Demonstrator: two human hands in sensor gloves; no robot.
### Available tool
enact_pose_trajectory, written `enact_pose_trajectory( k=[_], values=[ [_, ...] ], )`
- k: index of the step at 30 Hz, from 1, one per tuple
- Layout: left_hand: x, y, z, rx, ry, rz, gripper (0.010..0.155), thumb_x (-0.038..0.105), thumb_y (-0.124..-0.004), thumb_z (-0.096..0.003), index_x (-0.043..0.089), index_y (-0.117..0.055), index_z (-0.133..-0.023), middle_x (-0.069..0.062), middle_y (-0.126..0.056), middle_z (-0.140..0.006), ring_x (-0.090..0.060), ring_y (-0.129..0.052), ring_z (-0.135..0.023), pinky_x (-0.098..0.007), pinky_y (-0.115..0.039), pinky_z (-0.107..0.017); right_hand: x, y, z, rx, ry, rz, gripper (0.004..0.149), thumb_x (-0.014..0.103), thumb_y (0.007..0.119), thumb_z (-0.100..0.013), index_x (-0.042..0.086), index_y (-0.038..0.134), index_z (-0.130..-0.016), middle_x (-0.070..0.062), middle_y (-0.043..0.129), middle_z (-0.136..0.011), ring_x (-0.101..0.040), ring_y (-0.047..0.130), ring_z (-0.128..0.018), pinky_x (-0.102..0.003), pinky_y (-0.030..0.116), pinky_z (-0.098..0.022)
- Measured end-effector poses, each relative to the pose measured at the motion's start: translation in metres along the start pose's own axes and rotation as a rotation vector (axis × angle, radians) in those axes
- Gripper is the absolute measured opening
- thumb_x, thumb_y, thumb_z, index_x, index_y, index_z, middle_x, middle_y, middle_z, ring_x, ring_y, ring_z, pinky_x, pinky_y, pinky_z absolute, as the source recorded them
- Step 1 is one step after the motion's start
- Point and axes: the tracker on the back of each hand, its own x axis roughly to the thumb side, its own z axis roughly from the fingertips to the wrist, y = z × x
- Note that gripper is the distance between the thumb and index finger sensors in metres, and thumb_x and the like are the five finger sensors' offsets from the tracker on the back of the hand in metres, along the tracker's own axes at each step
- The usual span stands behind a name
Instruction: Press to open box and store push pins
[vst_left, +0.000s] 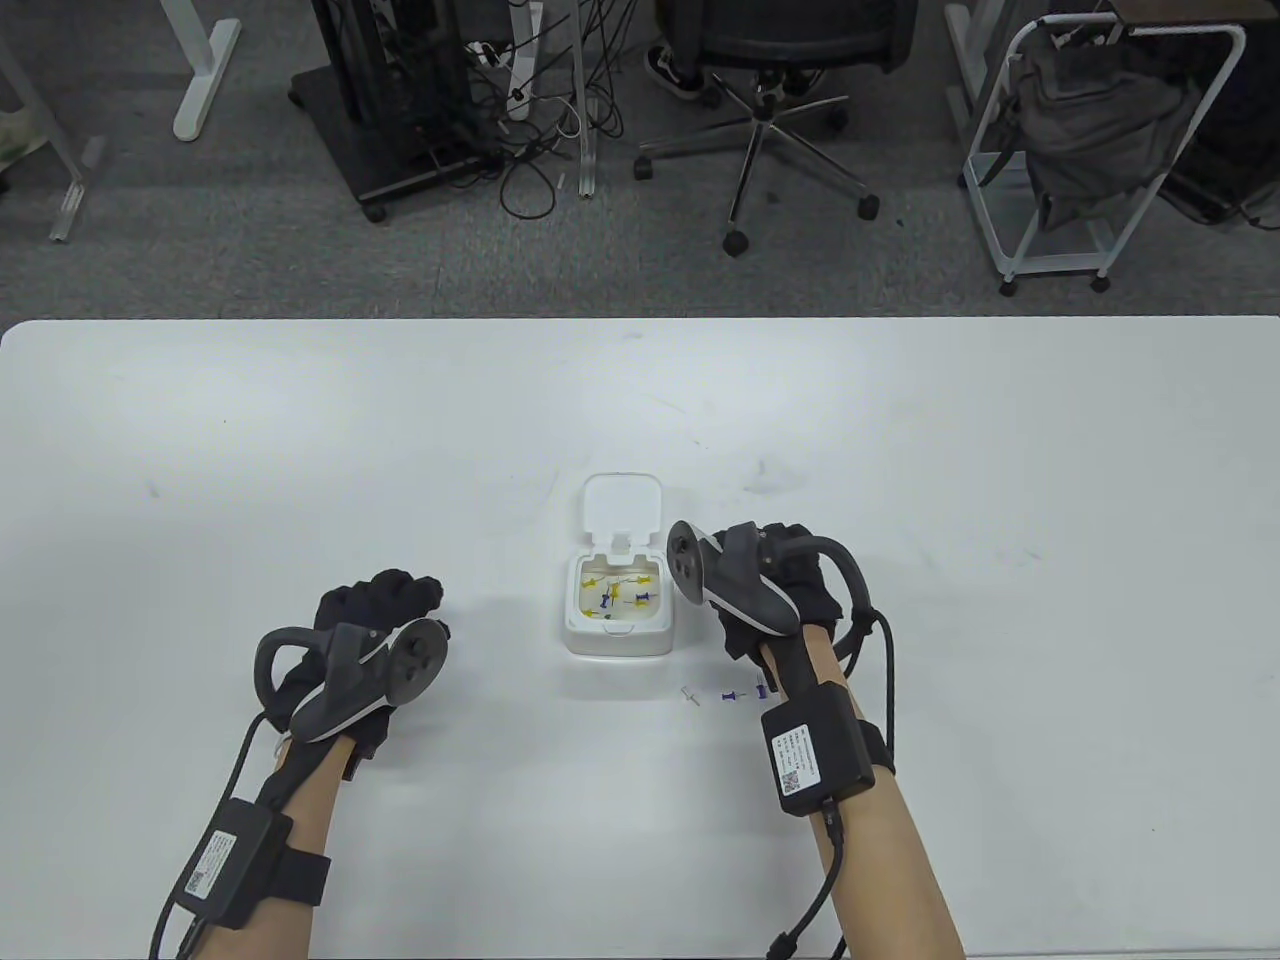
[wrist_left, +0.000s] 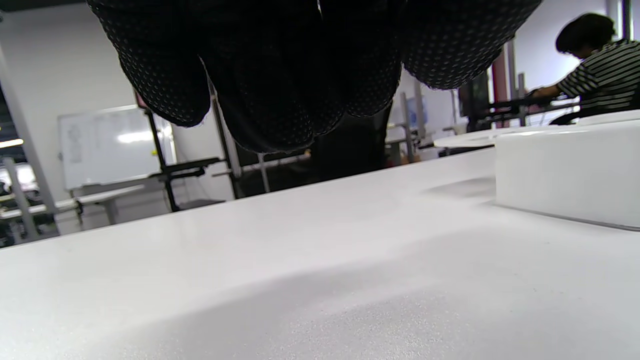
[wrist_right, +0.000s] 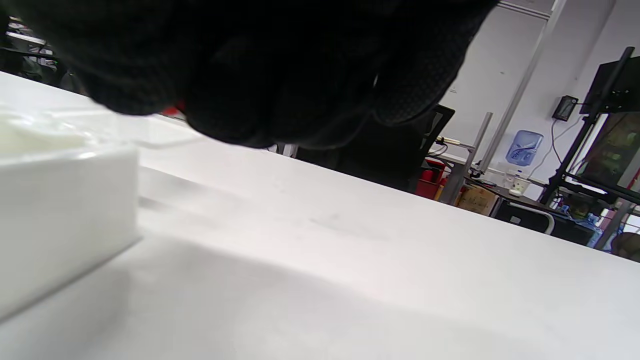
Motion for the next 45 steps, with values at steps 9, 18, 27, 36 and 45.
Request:
enact_pose_trajectory(
  k=[9, 18, 27, 36, 45],
  values=[
    [0.002, 0.006, 0.001, 0.017, -0.007, -0.017, 0.052, 0.050, -0.070, -0.0521, 0.031, -0.073, -0.100, 0.001, -0.082, -0.102, -0.019, -0.098, -0.077, -0.050, -0.078, -0.074, 0.036, -0.010, -0.007, -0.043, -0.075, -0.027, 0.040, 0.050, 0.080, -0.035, 0.037, 0.079, -0.073, 0.015, 0.098, -0.065, -0.016, 0.099, -0.063, -0.052, 0.074, -0.071],
    [0.005, 0.008, 0.002, 0.019, -0.015, -0.029, 0.051, 0.050, -0.070, -0.0521, 0.031, -0.074, -0.099, 0.002, -0.083, -0.100, -0.019, -0.098, -0.077, -0.050, -0.078, -0.074, 0.049, -0.007, -0.012, -0.011, -0.086, -0.036, 0.040, 0.049, 0.080, -0.036, 0.037, 0.078, -0.074, 0.015, 0.098, -0.066, -0.016, 0.099, -0.064, -0.052, 0.073, -0.072],
    [0.003, 0.008, 0.001, 0.013, -0.001, -0.026, 0.051, 0.051, -0.070, -0.0517, 0.031, -0.075, -0.098, 0.003, -0.083, -0.100, -0.019, -0.098, -0.077, -0.050, -0.078, -0.074, 0.050, -0.007, -0.013, 0.031, -0.082, -0.055, 0.044, 0.050, 0.080, -0.035, 0.036, 0.077, -0.077, 0.014, 0.097, -0.071, -0.017, 0.098, -0.068, -0.051, 0.074, -0.071],
    [0.002, 0.007, 0.001, 0.014, 0.001, -0.029, 0.051, 0.051, -0.070, -0.0519, 0.031, -0.075, -0.098, 0.002, -0.083, -0.101, -0.019, -0.098, -0.077, -0.050, -0.078, -0.074, 0.029, -0.008, 0.004, 0.032, -0.075, -0.039, 0.047, 0.052, 0.080, -0.034, 0.035, 0.076, -0.078, 0.013, 0.096, -0.071, -0.017, 0.098, -0.067, -0.052, 0.074, -0.071],
    [-0.002, 0.008, 0.002, 0.014, 0.011, -0.014, 0.051, 0.051, -0.070, -0.0519, 0.031, -0.075, -0.098, 0.003, -0.083, -0.100, -0.019, -0.098, -0.077, -0.050, -0.078, -0.074, -0.021, 0.001, 0.040, 0.045, 0.006, -0.024, 0.048, 0.052, 0.080, -0.035, 0.035, 0.075, -0.079, 0.013, 0.096, -0.073, -0.018, 0.098, -0.069, -0.052, 0.074, -0.071]
  ],
)
